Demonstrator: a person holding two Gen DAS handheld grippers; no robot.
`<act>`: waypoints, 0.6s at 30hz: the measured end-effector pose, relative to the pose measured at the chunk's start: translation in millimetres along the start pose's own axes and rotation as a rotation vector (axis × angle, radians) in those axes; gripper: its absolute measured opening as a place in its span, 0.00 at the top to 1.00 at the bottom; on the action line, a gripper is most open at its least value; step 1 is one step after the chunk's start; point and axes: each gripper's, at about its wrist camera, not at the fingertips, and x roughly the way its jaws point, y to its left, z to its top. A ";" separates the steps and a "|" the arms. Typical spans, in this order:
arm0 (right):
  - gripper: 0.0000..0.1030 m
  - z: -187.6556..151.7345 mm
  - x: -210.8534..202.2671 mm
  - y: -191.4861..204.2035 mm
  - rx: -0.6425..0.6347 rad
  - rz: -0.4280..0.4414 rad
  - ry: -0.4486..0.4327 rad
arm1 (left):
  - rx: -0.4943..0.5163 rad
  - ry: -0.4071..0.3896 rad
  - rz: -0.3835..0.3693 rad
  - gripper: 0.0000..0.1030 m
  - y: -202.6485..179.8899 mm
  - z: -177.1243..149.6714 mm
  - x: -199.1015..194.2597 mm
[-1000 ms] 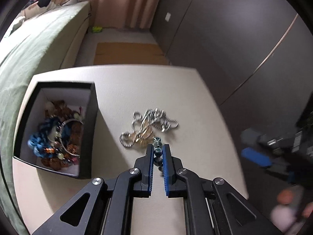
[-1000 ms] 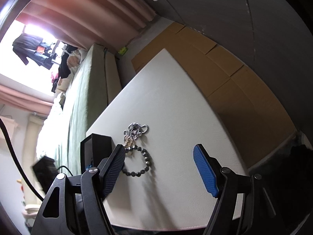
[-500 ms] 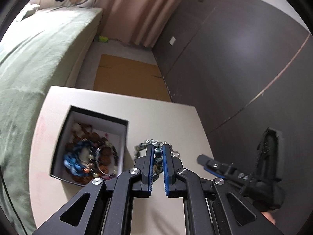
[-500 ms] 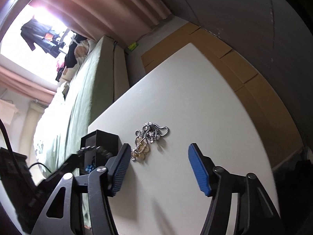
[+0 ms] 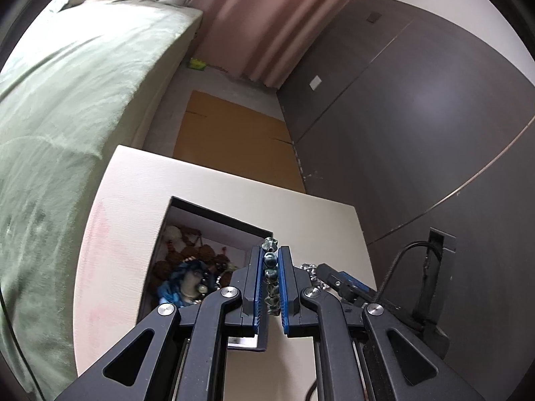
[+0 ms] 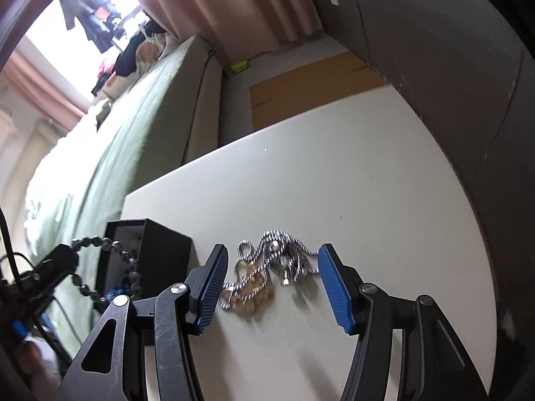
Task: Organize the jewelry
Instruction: 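Release the grey bracelet into the black box with the left tool while the right tool grasps the silver chains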
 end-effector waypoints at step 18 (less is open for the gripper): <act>0.85 -12.4 -7.6 -3.7 -0.029 -0.095 0.093 | -0.024 -0.019 -0.029 0.92 2.2 -3.0 -11.5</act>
